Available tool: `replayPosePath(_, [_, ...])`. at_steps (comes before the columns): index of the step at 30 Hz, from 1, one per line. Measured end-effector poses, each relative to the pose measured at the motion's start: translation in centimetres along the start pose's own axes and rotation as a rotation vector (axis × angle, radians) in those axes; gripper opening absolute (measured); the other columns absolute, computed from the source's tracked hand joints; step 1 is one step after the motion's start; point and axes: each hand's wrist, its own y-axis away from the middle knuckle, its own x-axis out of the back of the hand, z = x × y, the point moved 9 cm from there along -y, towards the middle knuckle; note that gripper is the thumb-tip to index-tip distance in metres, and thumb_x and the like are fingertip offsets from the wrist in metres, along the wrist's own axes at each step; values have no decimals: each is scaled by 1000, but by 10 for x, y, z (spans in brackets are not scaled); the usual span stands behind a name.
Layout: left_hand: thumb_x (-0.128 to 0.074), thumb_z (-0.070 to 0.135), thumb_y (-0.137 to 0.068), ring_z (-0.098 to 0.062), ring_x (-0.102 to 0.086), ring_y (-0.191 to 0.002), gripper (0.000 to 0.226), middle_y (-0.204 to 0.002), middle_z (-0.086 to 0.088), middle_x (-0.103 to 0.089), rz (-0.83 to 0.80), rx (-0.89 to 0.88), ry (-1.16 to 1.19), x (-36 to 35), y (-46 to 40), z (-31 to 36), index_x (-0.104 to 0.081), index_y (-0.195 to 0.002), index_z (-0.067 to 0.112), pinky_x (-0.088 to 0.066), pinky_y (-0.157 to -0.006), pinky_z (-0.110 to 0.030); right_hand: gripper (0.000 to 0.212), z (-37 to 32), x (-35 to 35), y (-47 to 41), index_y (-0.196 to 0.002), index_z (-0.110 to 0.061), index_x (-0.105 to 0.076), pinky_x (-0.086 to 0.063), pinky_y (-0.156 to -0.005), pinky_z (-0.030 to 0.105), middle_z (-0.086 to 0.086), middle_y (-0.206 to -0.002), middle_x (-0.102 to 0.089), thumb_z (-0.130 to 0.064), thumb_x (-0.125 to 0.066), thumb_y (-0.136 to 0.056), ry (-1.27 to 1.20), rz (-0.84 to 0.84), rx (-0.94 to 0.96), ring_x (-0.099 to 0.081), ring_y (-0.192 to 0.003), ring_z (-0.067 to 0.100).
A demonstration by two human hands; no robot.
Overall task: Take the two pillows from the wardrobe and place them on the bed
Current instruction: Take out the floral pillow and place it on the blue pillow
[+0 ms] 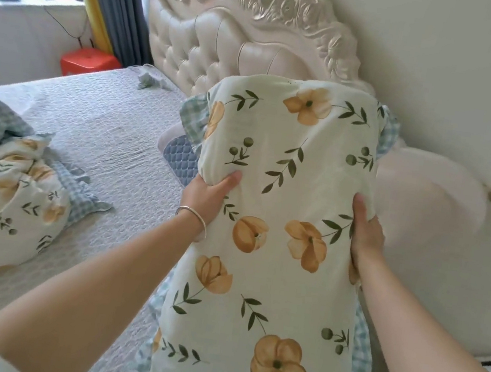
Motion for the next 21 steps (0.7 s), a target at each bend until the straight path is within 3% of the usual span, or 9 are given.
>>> replayPosePath(6, [-74, 64, -58, -25, -69, -89, 69, -100, -3, -72, 141, 157, 101, -21, -44, -29, -63, -114, 24, -57, -83, -44, 63, 13, -53, -95, -130, -14, -51, -32, -89, 30, 11, -131, -55, -60, -40, -88, 70, -162, -6, -49, -121, 31])
replayPosePath(10, [-76, 54, -64, -27, -69, -87, 61, -98, -6, -73, 259, 246, 199, -42, -73, -49, -63, -113, 22, -58, -79, -43, 74, 22, -89, -165, -132, -13, -48, -37, -96, 37, 12, -130, -55, -68, -39, -82, 163, -304, -46, -50, -118, 33])
replayPosePath(12, [-77, 47, -70, -29, -69, -86, 56, -98, -8, -72, 324, 314, 279, -56, -87, -60, -62, -115, 18, -57, -74, -39, 67, 17, -103, -202, -127, -10, -51, -35, -92, 34, 9, -124, -55, -61, -41, -86, 229, -360, -41, -49, -118, 31])
replayPosePath(14, [-79, 44, -69, -30, -69, -86, 57, -98, -11, -72, 392, 385, 368, -71, -99, -72, -62, -116, 16, -57, -77, -41, 53, 9, -118, -235, -115, -11, -56, -35, -84, 31, 9, -114, -56, -56, -45, -87, 250, -426, -32, -51, -106, 28])
replayPosePath(18, [-80, 37, -69, -32, -70, -86, 49, -96, -13, -72, 490, 483, 527, -95, -118, -102, -64, -110, 15, -57, -79, -44, 44, 5, -162, -282, -96, -21, -62, -44, -90, 38, 6, -107, -66, -60, -51, -78, 282, -600, 4, -59, -95, 25])
replayPosePath(21, [-84, 46, -54, -35, -70, -90, 63, -99, -14, -73, 568, 564, 587, -97, -127, -134, -68, -108, 17, -54, -87, -50, 31, 30, -189, -294, -94, -23, -60, -42, -65, 30, -1, -80, -66, -52, -50, -87, 314, -818, -54, -59, -70, 13])
